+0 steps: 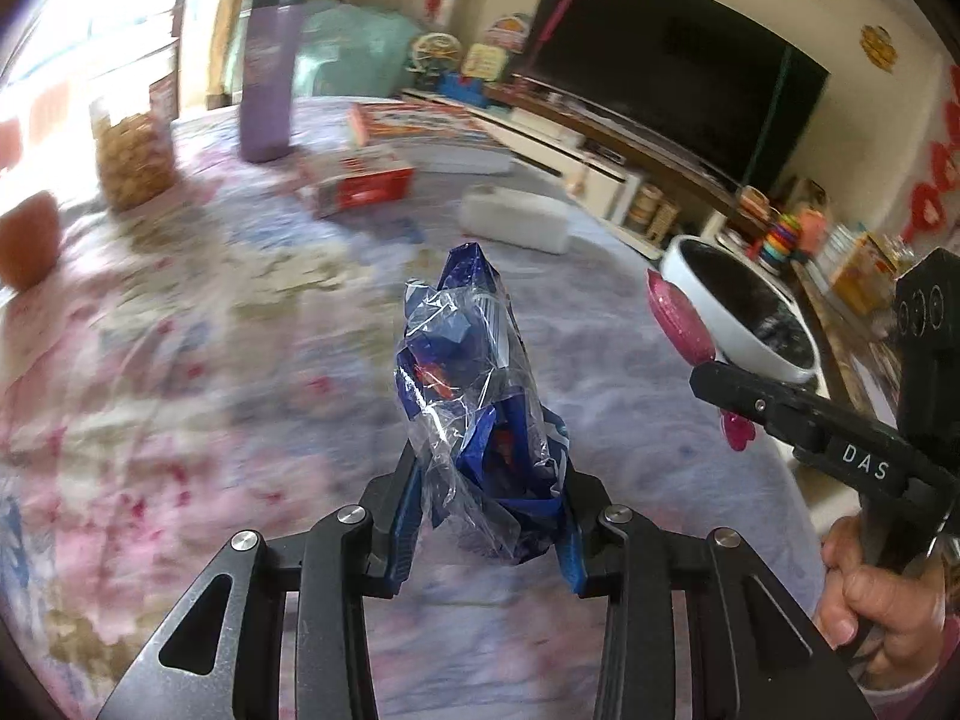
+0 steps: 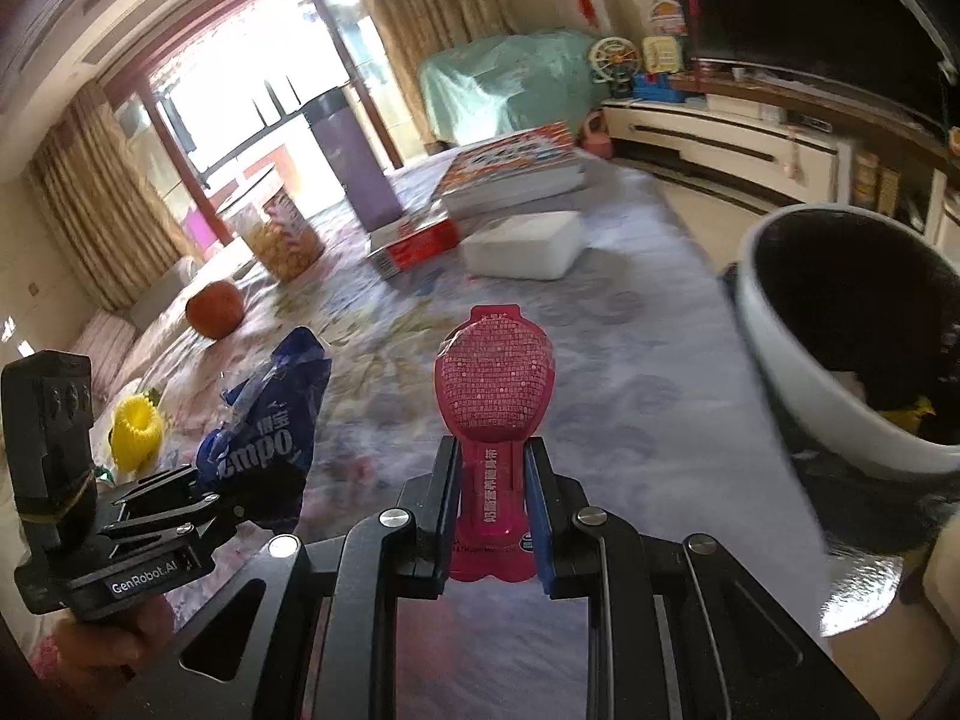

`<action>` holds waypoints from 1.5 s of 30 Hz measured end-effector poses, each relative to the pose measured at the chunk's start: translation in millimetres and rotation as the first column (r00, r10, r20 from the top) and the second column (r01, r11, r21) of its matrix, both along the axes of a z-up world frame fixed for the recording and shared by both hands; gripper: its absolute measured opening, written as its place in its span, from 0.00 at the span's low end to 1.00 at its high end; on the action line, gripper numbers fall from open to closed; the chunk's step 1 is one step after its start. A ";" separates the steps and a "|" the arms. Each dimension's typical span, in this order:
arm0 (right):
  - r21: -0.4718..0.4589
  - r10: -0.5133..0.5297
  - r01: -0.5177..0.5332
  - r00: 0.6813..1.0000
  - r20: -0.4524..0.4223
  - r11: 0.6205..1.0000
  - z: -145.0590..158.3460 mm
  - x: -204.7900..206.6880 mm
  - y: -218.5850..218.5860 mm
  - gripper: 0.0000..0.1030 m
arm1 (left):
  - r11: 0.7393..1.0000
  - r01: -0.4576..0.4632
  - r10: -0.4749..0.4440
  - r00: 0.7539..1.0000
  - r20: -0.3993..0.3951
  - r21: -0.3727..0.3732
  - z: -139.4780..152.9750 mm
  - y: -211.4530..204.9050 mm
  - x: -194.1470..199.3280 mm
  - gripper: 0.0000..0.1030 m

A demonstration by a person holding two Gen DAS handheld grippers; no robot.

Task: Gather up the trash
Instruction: 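Carry the blue bag and pink brush over the bin with both tools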

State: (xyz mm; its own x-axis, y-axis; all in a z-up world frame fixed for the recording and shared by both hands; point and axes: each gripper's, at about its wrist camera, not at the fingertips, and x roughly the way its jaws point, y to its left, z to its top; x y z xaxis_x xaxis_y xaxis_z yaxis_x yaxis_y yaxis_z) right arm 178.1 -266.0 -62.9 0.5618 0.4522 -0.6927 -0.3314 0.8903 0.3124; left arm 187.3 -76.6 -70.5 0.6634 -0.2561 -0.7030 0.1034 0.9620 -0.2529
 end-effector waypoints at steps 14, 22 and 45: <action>0.036 -0.120 0.119 0.993 0.017 0.992 15.9 -11.6 -73.7 0.20 | 0.988 0.148 -0.148 0.989 0.017 0.039 10.1 -67.3 20.8 0.34; 0.045 -0.163 0.161 0.986 0.021 0.986 20.1 -15.4 -99.3 0.20 | 0.980 0.195 -0.196 0.980 0.023 0.049 13.8 -96.9 29.8 0.34; 0.050 -0.259 0.257 0.965 0.034 0.965 28.1 -0.9 -149.8 0.20 | 0.957 0.281 -0.284 0.958 0.035 0.078 26.5 -145.9 60.1 0.35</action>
